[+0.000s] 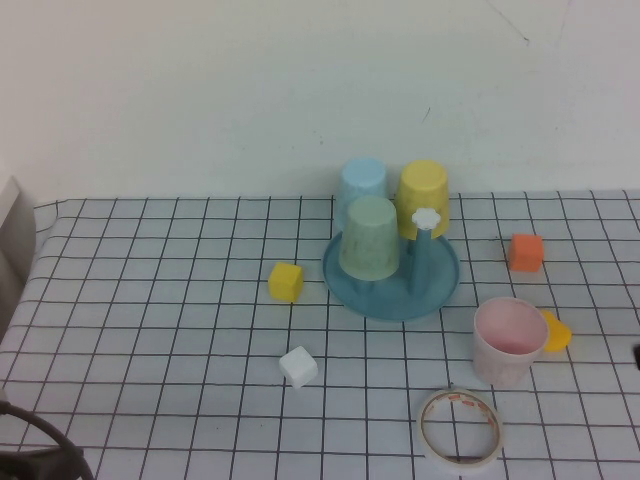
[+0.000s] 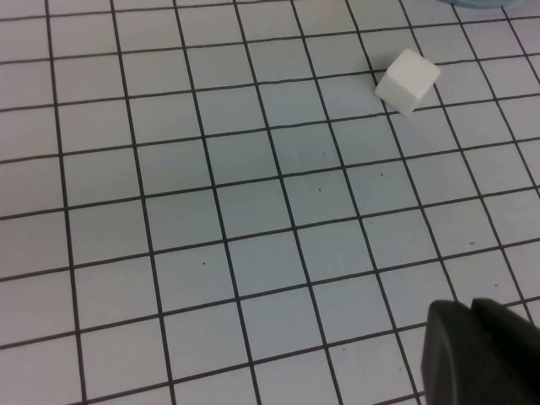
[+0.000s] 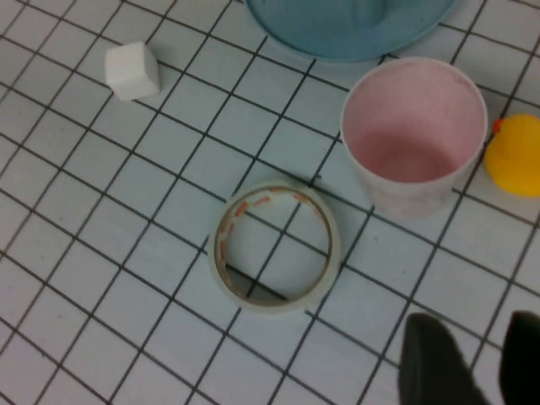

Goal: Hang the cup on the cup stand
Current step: Pick up the cup from the table

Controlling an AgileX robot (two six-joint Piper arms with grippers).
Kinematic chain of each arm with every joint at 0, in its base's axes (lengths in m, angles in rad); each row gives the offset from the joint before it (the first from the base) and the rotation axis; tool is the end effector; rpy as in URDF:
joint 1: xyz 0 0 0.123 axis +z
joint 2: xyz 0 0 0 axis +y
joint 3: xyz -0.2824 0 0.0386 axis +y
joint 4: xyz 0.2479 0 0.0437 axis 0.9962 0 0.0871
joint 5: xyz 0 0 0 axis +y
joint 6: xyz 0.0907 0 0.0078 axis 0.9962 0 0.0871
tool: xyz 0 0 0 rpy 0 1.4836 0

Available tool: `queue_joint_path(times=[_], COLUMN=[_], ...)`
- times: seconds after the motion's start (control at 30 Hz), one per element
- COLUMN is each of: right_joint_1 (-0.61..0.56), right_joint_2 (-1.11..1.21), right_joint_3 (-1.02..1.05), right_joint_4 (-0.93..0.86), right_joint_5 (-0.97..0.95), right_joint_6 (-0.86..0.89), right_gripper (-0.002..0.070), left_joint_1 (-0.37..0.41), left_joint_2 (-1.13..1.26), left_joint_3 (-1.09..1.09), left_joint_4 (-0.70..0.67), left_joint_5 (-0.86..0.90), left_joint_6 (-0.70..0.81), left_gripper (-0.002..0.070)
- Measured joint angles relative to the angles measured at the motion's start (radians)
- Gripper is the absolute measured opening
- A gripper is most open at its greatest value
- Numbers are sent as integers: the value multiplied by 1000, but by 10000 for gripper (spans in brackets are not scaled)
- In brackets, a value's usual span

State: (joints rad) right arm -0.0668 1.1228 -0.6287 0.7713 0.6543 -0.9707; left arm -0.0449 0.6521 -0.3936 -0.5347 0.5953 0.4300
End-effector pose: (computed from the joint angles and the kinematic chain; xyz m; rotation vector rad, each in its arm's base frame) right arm 0.2041 0.0251 0.2501 -0.4757 2.3509 0.3677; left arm 0.1152 -0.0313 0.2477 0.1747 2.2540 -0.3661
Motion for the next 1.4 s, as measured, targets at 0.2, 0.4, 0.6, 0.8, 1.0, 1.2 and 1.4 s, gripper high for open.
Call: queue_joint_path(times=[0.2, 0.4, 0.6, 0.8, 1.0, 1.2, 1.4], right_joint_1=[4, 87, 173, 173, 173, 173, 173], right_joint_2=[298, 507, 680, 783, 855, 868, 868], right_joint_3=[-167, -312, -418, -474, -503, -511, -511], right_joint_4=[118, 117, 24, -17, -18, 6, 23], right_joint_5=[8, -27, -179, -220, -203, -203, -203], right_joint_6=[-110, -131, -137, -137, -137, -137, -136], right_gripper=[420, 486, 490, 490, 426, 149, 23], left_joint_1=[0, 0, 0, 0, 0, 0, 0], left_joint_2=[0, 0, 0, 0, 0, 0, 0], left_joint_3=[-1, -1, -1, -1, -1, -1, -1], left_joint_4=[-14, -19, -19, -30, -38, -40, -63], left_joint_5=[-11, -22, -44, -48, -52, -81, -135], left_joint_6=[4, 4, 15, 18, 18, 22, 24], left_gripper=[-1, -1, -1, -1, -1, -1, -1])
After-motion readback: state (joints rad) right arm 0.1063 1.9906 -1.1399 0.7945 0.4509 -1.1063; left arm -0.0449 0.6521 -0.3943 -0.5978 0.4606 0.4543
